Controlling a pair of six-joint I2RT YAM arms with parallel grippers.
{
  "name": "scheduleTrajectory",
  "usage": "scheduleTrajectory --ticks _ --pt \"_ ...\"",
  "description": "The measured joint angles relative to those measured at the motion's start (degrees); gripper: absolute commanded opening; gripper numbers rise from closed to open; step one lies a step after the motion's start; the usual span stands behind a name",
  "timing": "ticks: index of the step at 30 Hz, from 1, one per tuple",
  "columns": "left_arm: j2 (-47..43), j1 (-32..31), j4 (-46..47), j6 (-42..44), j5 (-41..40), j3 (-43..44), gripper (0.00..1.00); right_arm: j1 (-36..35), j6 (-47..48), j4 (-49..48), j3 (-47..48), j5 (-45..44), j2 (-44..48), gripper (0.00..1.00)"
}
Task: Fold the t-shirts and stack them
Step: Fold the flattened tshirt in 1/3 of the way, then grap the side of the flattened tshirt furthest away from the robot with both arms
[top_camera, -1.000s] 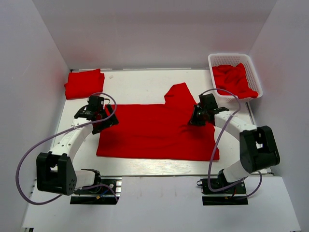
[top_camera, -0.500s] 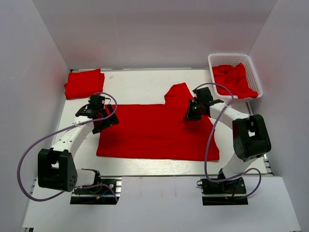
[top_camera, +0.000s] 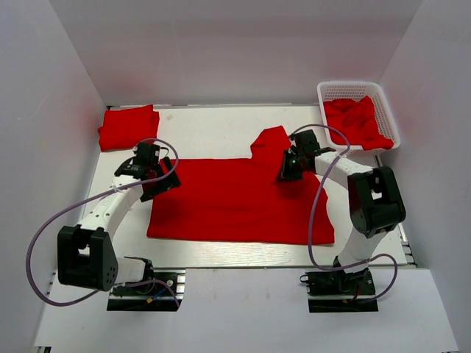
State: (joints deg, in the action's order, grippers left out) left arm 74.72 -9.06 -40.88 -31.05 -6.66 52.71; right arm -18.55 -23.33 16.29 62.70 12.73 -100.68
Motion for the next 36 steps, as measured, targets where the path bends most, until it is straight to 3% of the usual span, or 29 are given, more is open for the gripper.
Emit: scheduleTrajectory --ticks 2,6,11,15,16,18,20,21,27,36 --pt "0.0 0.0 0.0 0.0 0.0 0.2 1.0 -0.3 0.0 0.0 0.3 0.2 -0.5 0.0" --pt "0.4 0.0 0.0 0.0 0.0 0.3 1.0 -0.7 0.0 0.1 1.0 0.3 -1.4 0.12" --pt "1.4 0.0 -0.1 0.0 0.0 0.5 1.0 -1.1 0.2 0.2 2.3 0.3 -1.8 0.14" --pt "1.8 0.0 -0.1 0.0 0.0 0.8 1.0 -1.4 0.5 0.3 4.4 0.3 -2.3 0.24" --pt "1.9 0.0 -0.1 0.0 0.0 0.9 1.0 -1.4 0.7 0.4 5.2 0.3 -2.6 0.36" --pt "2.3 0.0 -0.2 0.0 0.0 1.4 1.0 -1.4 0.9 0.3 6.4 0.3 -3.2 0.47" --pt "2.7 0.0 -0.2 0.0 -0.1 2.1 1.0 -1.4 1.2 0.6 7.3 0.3 -3.7 0.81" --pt "2.9 0.0 -0.1 -0.1 -0.2 2.4 1.0 -1.4 1.6 0.8 7.8 0.3 -3.9 0.9" --pt "5.9 0.0 -0.8 -0.7 -1.4 6.3 1.0 -1.5 2.0 2.7 12.3 0.0 -5.1 0.9" --pt "19.5 1.0 -0.9 -2.4 -5.2 20.6 1.0 -1.4 0.7 4.5 27.6 -7.0 -11.4 0.9"
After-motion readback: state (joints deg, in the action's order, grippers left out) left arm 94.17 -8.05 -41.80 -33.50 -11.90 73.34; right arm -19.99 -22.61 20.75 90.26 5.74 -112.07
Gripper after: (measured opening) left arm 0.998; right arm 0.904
